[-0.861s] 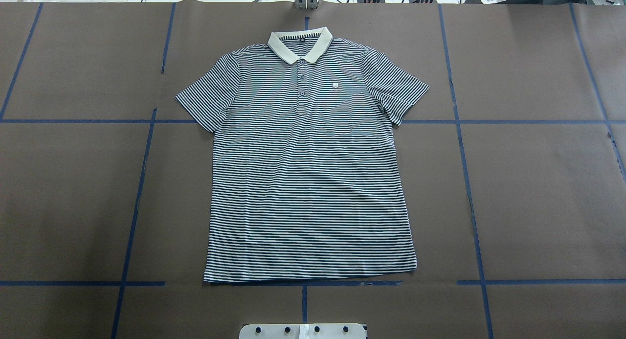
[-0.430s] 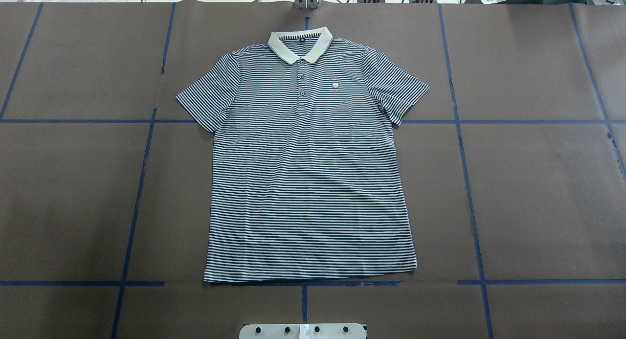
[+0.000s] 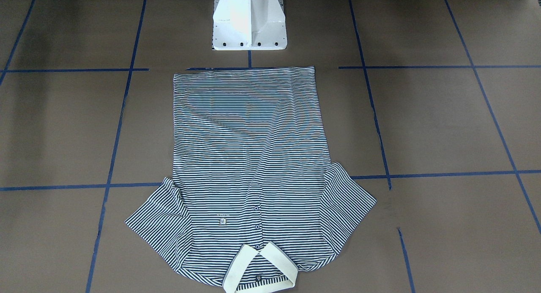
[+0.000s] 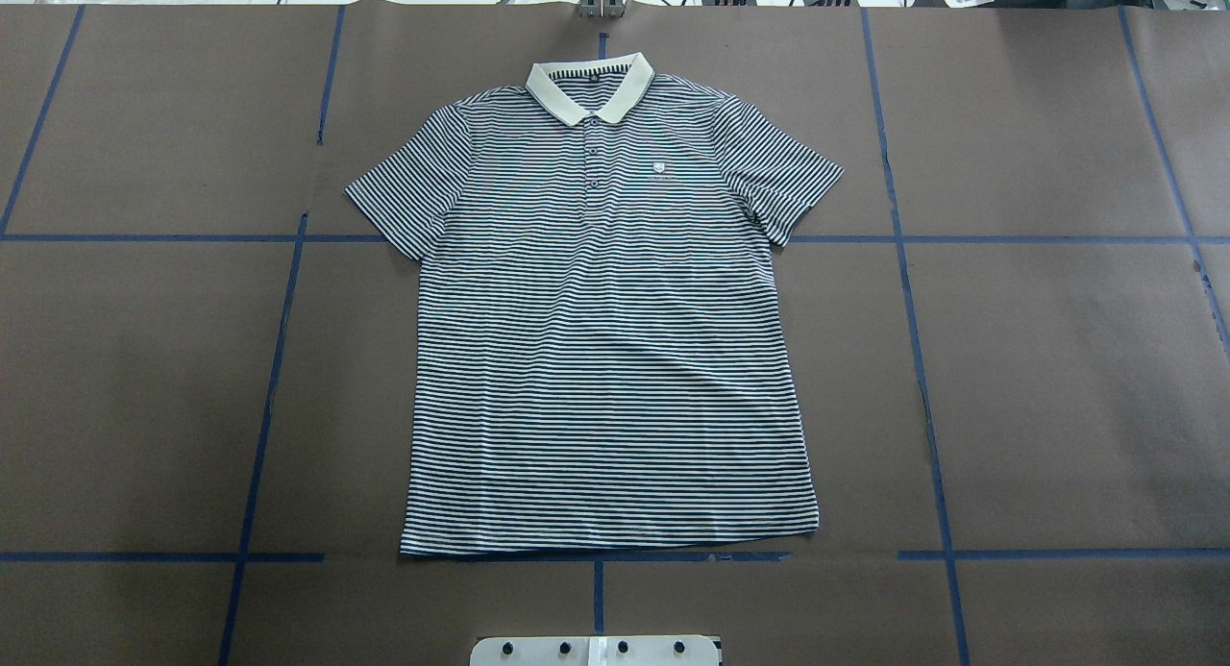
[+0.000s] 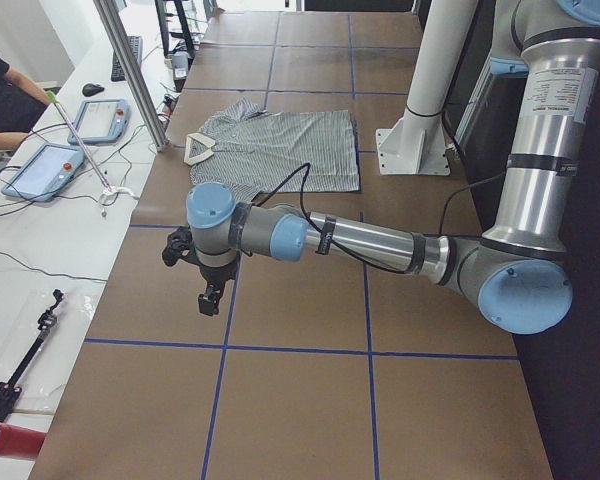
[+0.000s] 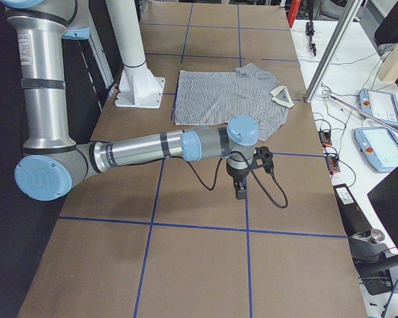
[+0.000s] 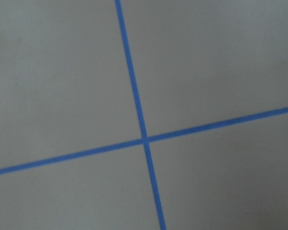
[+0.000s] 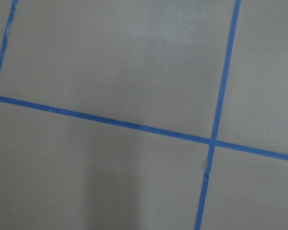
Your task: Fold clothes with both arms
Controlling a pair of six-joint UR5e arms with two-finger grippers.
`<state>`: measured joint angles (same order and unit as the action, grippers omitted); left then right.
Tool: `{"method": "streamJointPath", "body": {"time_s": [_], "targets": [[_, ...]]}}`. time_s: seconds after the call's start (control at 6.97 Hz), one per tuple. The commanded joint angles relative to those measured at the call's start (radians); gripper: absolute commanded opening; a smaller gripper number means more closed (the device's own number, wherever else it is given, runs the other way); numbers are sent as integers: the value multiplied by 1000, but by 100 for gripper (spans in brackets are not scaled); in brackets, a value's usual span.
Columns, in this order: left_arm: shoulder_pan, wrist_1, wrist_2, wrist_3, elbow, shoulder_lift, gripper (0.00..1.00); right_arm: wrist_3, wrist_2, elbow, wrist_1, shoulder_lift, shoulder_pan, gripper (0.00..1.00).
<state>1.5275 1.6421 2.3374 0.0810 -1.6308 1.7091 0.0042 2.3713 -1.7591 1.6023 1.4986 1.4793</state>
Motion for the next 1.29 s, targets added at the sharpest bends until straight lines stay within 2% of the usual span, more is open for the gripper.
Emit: {"method": "streamJointPath", "body": {"time_s": [0.0, 0.14, 0.29, 0.43, 0.57, 0.72, 0.86, 1.0, 1.15], "targets": [[-71, 317, 27, -7, 52, 11, 100, 46, 42, 88, -180, -58, -75, 100], [-81, 344, 28, -74, 75, 20, 100, 230, 42, 142, -334, -70, -118, 100], [-87, 344, 27, -166, 86, 77, 100, 423, 39, 194, -428, -131, -210, 100], [-137, 364, 20, -222, 121, 101, 100, 516, 26, 255, -450, -229, -288, 100], [-171, 376, -30, -225, 124, 122, 100, 599, -42, 326, -449, -330, -354, 100], [-206, 375, -108, -266, 123, 160, 100, 691, -157, 345, -467, -369, -426, 100], [-242, 369, -151, -320, 127, 184, 100, 759, -225, 349, -510, -376, -476, 100], [-245, 381, -150, -345, 140, 184, 100, 761, -266, 401, -518, -423, -499, 100], [-245, 383, -147, -380, 135, 184, 100, 761, -282, 497, -518, -496, -522, 100]]}}
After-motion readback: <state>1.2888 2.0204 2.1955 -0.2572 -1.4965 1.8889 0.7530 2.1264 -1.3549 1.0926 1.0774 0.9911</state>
